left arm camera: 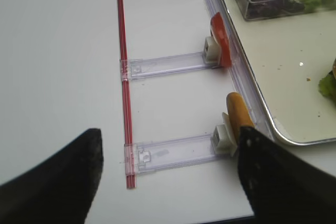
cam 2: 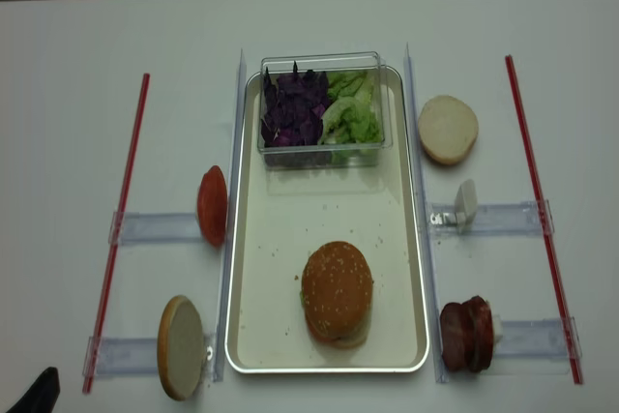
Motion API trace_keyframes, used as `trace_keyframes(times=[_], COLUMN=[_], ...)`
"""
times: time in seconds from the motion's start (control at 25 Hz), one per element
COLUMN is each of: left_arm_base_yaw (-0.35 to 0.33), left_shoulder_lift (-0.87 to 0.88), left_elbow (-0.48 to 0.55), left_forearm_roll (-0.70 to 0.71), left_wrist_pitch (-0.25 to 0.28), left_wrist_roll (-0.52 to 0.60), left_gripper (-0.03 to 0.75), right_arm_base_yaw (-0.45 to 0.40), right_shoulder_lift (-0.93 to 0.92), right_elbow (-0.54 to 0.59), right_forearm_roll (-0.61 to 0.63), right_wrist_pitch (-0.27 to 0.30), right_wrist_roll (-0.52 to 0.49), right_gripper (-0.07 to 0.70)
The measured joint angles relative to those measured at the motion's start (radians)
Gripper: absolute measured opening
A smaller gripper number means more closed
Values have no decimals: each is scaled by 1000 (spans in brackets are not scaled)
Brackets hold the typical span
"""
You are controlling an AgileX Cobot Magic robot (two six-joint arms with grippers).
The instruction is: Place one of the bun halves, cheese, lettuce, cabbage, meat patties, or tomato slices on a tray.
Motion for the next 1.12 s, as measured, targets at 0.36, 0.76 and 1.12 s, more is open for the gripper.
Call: trace_keyframes(times=[0.36, 0.76, 1.12], left_arm_base_yaw=[0, 0, 0], left_shoulder_lift=[0, 0, 0], left_elbow=[0, 0, 0], left_forearm_roll=[0, 0, 0], left_wrist_pitch=[0, 0, 0], left_wrist_roll=[0, 0, 0], left_gripper=[491, 491, 491], right_arm_base_yaw=[0, 0, 0], right_shoulder_lift=[-2, -159, -219], right_elbow=[0, 0, 0], right_forearm_roll=[-4, -15, -17], right_wrist_pitch=[0, 2, 8], right_wrist_roll=[13, 30, 30], right_gripper=[505, 505, 505])
